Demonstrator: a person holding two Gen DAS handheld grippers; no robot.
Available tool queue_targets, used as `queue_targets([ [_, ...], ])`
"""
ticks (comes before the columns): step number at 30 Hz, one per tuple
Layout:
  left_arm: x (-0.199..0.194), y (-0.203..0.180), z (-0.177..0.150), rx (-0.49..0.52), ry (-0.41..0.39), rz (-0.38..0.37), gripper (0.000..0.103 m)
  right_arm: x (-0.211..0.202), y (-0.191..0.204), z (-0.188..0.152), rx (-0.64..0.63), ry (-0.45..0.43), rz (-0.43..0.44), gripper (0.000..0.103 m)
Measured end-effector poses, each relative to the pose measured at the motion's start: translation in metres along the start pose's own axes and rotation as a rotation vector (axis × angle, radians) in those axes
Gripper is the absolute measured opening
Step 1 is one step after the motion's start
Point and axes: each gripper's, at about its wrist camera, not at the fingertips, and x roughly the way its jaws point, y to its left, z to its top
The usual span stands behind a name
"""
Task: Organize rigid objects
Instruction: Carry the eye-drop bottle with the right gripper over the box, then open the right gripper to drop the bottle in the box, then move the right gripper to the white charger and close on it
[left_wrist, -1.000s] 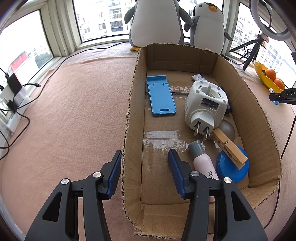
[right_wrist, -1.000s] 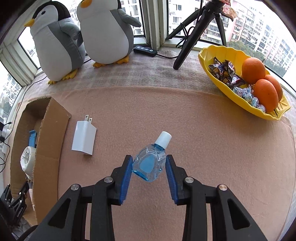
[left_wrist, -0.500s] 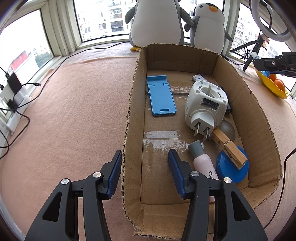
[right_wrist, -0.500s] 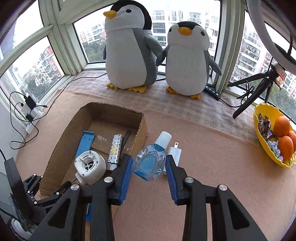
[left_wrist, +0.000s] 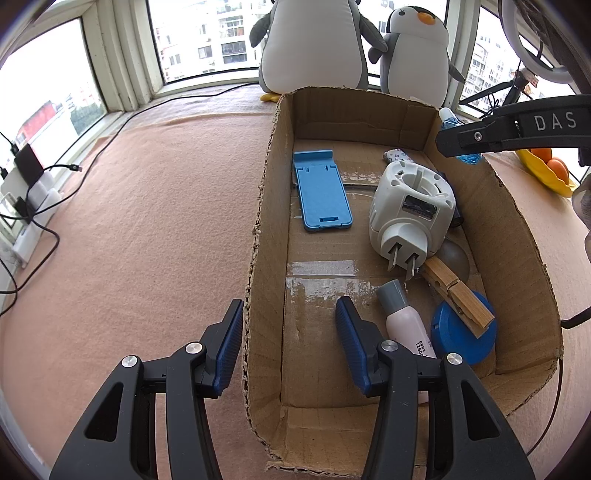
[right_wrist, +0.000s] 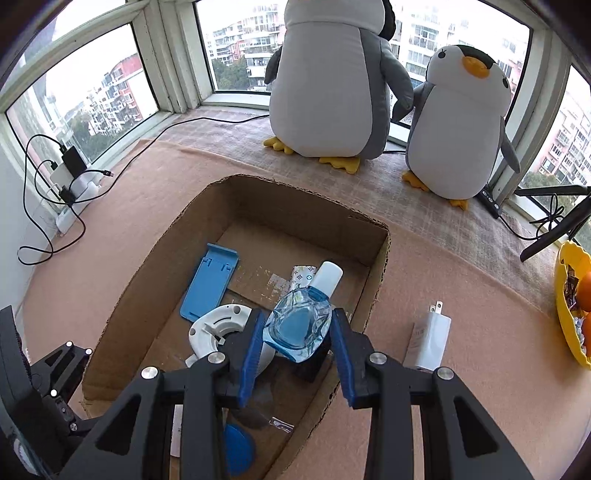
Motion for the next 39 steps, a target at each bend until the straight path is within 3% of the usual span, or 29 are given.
queue_targets([
  [10, 0.000, 0.000, 0.000, 0.001, 0.000, 0.000, 0.050, 0.003, 0.005, 0.002, -0.020, -0.006, -0.004, 0.034],
  [14, 0.000, 0.000, 0.000, 0.000, 0.000, 0.000, 0.050, -0.001, 0.003, 0.002, -0.015, -0.029, -0.006, 0.058],
  [27, 0.000, 0.000, 0.000, 0.000, 0.000, 0.001, 0.050, -0.011, -0.012, -0.002, 0.009, -0.037, -0.013, 0.060],
  [39, 0.000, 0.000, 0.000, -0.001, -0.001, 0.000, 0.050, -0.024, -0.062, -0.016, 0.099, -0.031, -0.026, 0.060],
])
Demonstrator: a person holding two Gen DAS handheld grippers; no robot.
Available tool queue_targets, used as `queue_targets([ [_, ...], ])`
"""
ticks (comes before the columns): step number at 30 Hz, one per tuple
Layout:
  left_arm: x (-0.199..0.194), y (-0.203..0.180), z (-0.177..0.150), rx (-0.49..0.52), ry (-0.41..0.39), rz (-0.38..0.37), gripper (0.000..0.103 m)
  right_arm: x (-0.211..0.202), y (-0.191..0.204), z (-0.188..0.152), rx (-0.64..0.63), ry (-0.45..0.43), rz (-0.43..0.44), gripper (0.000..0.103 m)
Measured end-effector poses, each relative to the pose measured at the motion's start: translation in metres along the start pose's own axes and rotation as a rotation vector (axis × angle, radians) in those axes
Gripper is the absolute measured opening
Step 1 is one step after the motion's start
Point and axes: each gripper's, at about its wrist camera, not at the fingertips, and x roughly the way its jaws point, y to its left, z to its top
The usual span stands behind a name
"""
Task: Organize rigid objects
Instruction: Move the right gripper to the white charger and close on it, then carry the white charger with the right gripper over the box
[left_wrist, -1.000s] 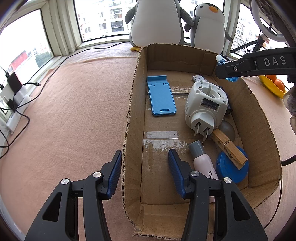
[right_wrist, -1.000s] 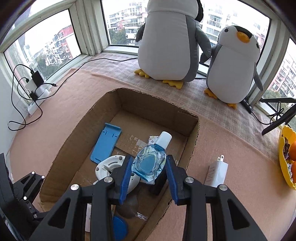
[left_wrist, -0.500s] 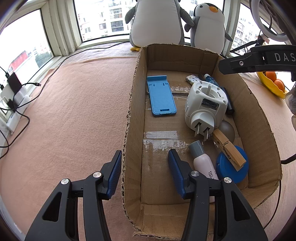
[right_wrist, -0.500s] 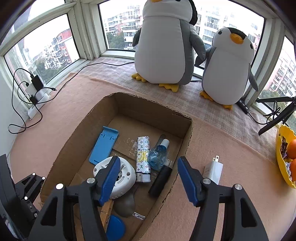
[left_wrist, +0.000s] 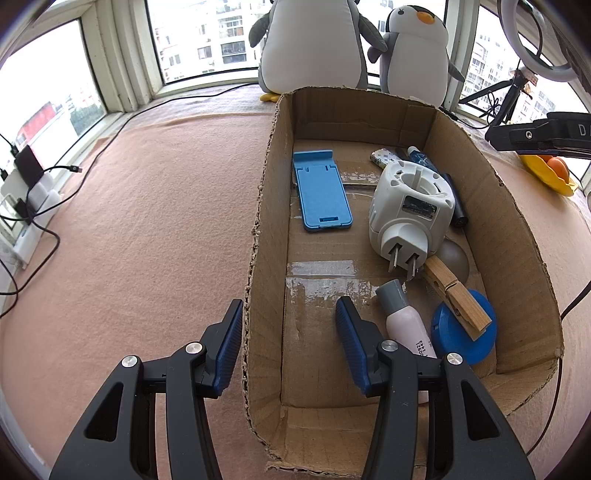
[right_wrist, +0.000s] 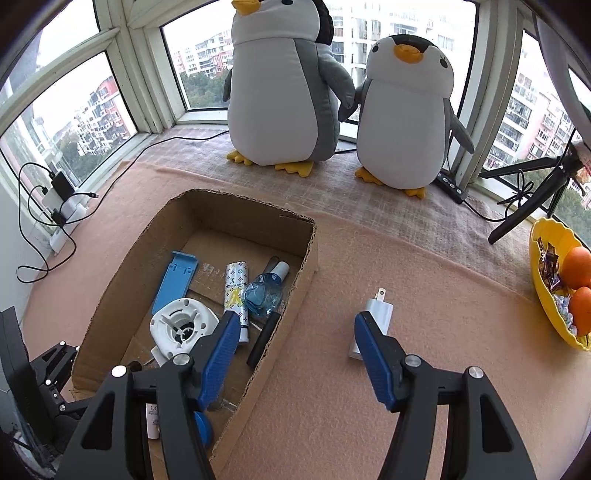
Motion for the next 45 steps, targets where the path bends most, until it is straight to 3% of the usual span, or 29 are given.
queue_targets([
  [9, 0.000, 0.000, 0.000, 0.000, 0.000, 0.000, 0.050, 0.010, -0.067, -0.012, 0.203, 0.071, 0.030, 0.060],
  [13, 0.000, 0.000, 0.000, 0.000, 0.000, 0.000, 0.050, 0.021, -0.080, -0.011, 0.254, 0.101, 0.049, 0.060],
  [19, 0.000, 0.000, 0.000, -0.001, 0.000, 0.000, 0.050, 0.040, -0.074, -0.006, 0.232, 0.140, 0.049, 0.060],
  [25, 0.000, 0.000, 0.000, 0.000, 0.000, 0.001, 0.050, 0.057, -0.066, -0.002, 0.214, 0.178, 0.033, 0.052],
  [38, 0.000, 0.000, 0.000, -0.001, 0.000, 0.001, 0.051, 0.081, -0.053, -0.005, 0.165, 0.231, -0.018, 0.022],
  [45, 0.000, 0.000, 0.000, -0.001, 0.000, 0.001, 0.051, 0.075, -0.056, -0.008, 0.154, 0.214, -0.026, 0.020],
])
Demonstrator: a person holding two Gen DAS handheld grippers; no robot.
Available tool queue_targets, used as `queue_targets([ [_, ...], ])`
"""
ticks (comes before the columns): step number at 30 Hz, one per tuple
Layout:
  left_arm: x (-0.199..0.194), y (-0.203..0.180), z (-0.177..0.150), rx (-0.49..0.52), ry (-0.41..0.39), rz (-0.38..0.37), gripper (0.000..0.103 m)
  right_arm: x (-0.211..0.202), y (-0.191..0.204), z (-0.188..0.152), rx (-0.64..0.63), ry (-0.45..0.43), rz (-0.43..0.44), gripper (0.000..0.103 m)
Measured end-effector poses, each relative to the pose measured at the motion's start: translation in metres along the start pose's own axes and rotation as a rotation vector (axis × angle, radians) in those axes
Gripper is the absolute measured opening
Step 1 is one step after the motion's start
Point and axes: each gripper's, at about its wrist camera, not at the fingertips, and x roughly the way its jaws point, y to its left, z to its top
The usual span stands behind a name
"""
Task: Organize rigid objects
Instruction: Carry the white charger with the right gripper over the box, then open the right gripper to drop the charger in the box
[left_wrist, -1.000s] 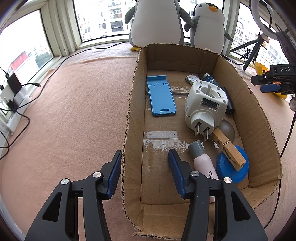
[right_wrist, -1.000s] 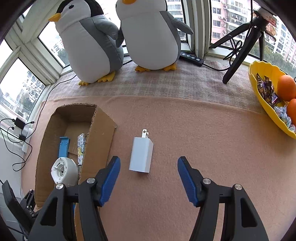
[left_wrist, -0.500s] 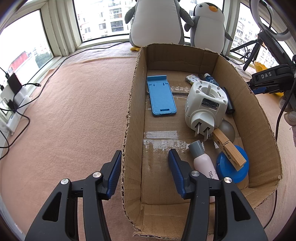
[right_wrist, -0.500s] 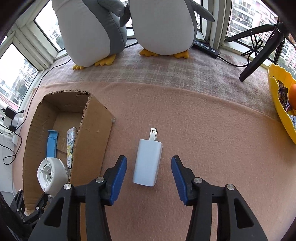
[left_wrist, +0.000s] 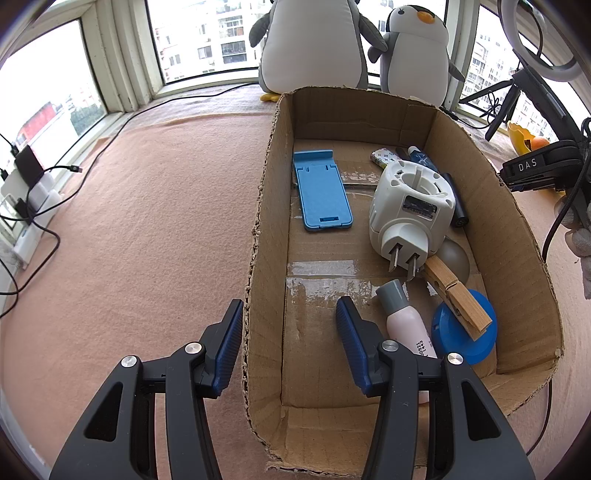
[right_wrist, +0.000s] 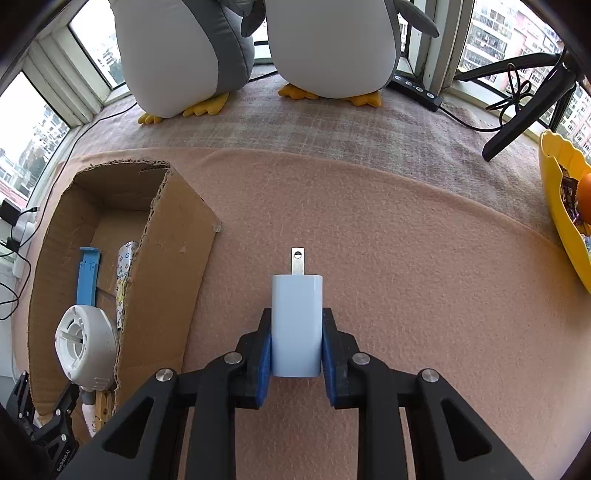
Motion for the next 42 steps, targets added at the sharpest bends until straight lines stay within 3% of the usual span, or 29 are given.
queue_targets([
  [6, 0.000, 0.000, 0.000, 0.000, 0.000, 0.000, 0.051, -0.031, 0.007, -0.014, -0.056, -0.056, 0.008, 0.020],
  [17, -0.001, 0.000, 0.000, -0.001, 0.000, 0.001, 0.051, -0.091, 0.051, -0.045, -0.201, -0.129, 0.118, 0.020],
  [27, -0.001, 0.001, 0.000, -0.001, 0.001, 0.000, 0.051, -0.089, 0.107, -0.066, -0.338, -0.115, 0.138, 0.020],
  [38, -0.001, 0.001, 0.000, -0.001, 0.001, 0.000, 0.051, -0.063, 0.132, -0.080, -0.413, -0.073, 0.116, 0.021],
  [40, -0.001, 0.001, 0.000, -0.001, 0.001, 0.001, 0.051, -0.064, 0.133, -0.081, -0.414, -0.078, 0.116, 0.024],
  [42, -0.001, 0.003, -0.001, -0.001, 0.001, 0.001, 0.051, -0.066, 0.134, -0.080, -0.413, -0.086, 0.113, 0.034],
])
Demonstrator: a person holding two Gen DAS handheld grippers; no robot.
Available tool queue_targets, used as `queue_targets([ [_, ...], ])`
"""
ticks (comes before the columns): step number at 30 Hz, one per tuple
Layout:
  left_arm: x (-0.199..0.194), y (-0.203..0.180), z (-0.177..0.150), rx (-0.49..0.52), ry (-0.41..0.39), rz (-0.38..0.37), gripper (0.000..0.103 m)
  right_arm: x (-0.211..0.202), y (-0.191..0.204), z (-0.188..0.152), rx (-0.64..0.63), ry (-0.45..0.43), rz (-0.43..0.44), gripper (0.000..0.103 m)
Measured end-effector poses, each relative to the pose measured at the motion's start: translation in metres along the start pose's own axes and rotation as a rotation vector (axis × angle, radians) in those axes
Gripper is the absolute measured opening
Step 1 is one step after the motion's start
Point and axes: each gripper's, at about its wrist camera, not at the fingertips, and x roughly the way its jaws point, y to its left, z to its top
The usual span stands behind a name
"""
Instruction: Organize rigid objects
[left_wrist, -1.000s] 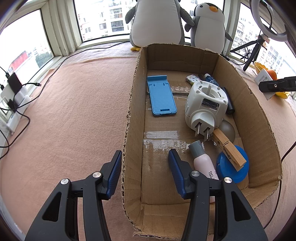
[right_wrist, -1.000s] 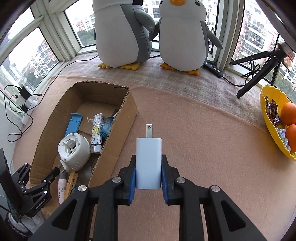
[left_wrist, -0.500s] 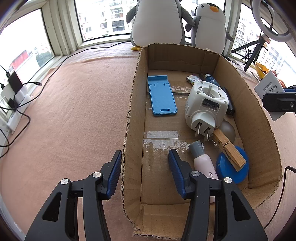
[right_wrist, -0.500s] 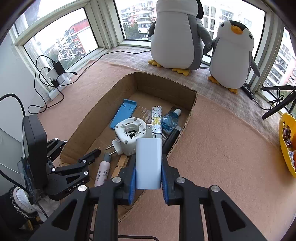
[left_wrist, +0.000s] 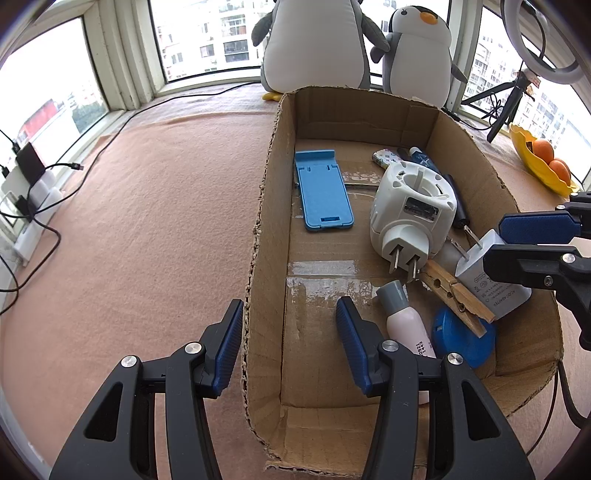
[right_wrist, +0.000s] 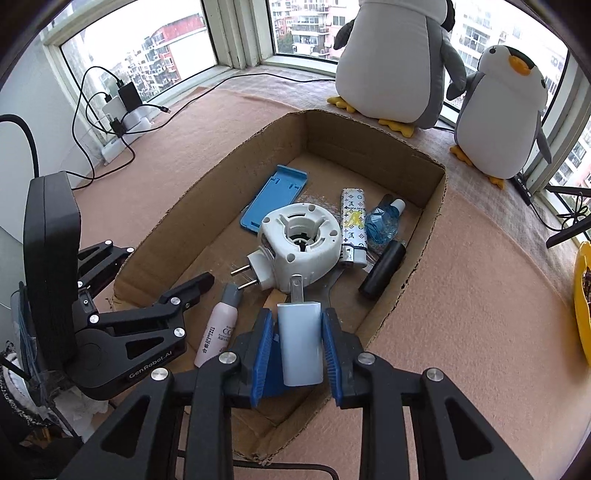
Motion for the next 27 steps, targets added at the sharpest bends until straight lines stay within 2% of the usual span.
queue_targets([
  [8, -0.001, 0.001, -0.001, -0.002, 0.001, 0.000, 0.051, -0.005, -0.003, -0.003, 0.013, -0.010, -0.005, 0.035],
  [11, -0.002, 0.001, -0.002, -0.003, 0.001, 0.000, 0.051, -0.009, -0.004, -0.004, 0.018, -0.018, -0.016, 0.042],
  [17, 0.001, -0.001, 0.001, 0.004, 0.012, 0.004, 0.051, -0.015, -0.002, -0.006, 0.022, -0.030, -0.028, 0.049],
  [18, 0.001, -0.001, 0.001, 0.000, 0.014, 0.007, 0.052, -0.016, -0.002, -0.007, 0.020, -0.035, -0.037, 0.053],
  [23, -0.004, 0.004, 0.002, -0.026, 0.010, 0.002, 0.060, -0.031, -0.003, -0.009, 0.032, -0.065, -0.044, 0.054],
  [27, -0.020, -0.002, 0.006, 0.016, -0.034, 0.018, 0.064, -0.045, -0.005, -0.011, 0.036, -0.093, -0.066, 0.054],
])
